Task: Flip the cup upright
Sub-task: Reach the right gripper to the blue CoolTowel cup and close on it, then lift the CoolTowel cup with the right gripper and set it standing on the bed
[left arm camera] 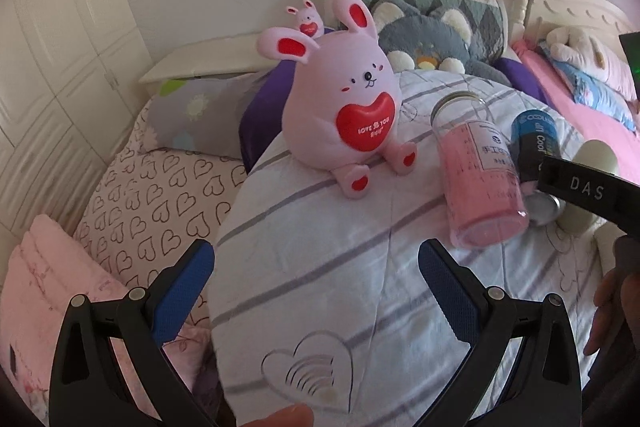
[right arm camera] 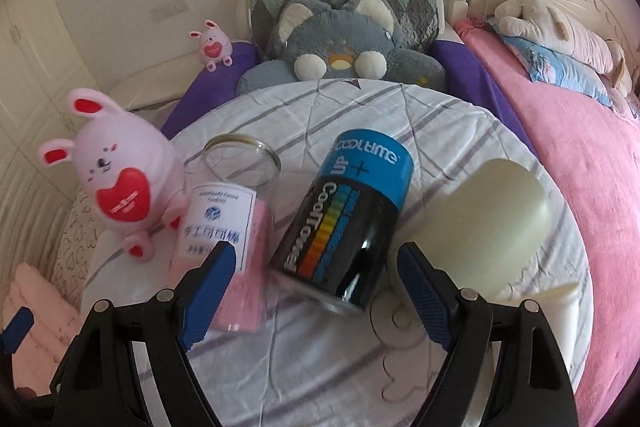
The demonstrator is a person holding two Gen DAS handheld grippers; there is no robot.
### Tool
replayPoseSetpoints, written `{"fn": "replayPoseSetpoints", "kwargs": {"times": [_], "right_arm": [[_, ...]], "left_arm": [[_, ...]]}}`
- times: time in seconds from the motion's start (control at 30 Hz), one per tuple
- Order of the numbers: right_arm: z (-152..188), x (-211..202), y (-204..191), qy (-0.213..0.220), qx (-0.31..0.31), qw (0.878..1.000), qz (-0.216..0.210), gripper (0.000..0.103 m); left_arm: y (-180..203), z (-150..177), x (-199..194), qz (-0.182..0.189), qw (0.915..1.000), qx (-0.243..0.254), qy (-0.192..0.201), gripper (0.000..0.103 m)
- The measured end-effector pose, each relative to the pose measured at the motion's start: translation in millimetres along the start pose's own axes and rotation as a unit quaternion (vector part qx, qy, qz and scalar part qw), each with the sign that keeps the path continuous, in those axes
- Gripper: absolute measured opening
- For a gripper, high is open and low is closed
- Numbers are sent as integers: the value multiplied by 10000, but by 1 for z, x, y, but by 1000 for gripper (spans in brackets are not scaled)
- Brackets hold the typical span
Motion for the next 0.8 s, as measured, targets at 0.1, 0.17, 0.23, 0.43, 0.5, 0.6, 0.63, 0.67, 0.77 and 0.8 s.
{"fn": "replayPoseSetpoints", "kwargs": {"times": [0.1, 0.17, 0.23, 0.43, 0.5, 0.6, 0.63, 0.67, 0.77, 0.8], "right_arm": [[-7, 9, -2, -44, -53, 9999, 120, 84], [-10, 15, -2, -81, -32, 9998, 190, 84], [-14, 21, -2, -110, -30, 9996, 247, 83], [-19, 38, 1, -243, -31, 9984, 519, 79], [-21, 41, 1, -243, -85, 9976, 641, 77], [-25, 45, -1, -255, -129, 9973, 674, 69], [-27, 46, -3, -270, -157, 9971, 696, 68], [-27, 48, -3, -292, -178, 9970, 699, 68], [-27, 50, -8, -373, -318, 9965, 671, 68], [-26, 50, -9, -389, -362, 9962, 683, 68]], "left_arm": [[2, -3, 11, 62, 10000, -1, -63, 103], [4, -4, 17, 99, 9999, 0, -113, 103], [6, -4, 22, 133, 9998, 7, -150, 103], [10, -5, 28, 169, 9997, 47, -196, 103], [11, -7, 29, 175, 9996, 56, -191, 103], [13, -8, 28, 189, 9996, 77, -177, 103], [14, -8, 28, 192, 9996, 84, -174, 103], [14, -8, 27, 193, 9996, 89, -170, 103], [16, -8, 25, 200, 9996, 81, -166, 103], [16, -9, 25, 201, 9996, 72, -165, 103]]}}
Point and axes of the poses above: each gripper's, at about its wrist camera, not at the fingertips, and x roughly the way its jaws point, y to its right, z to its underside, the point moved 5 cm from there along x, roughly the way its jaws point, and after that the axes turned 13 degrees about x, right-handed, at the moved point
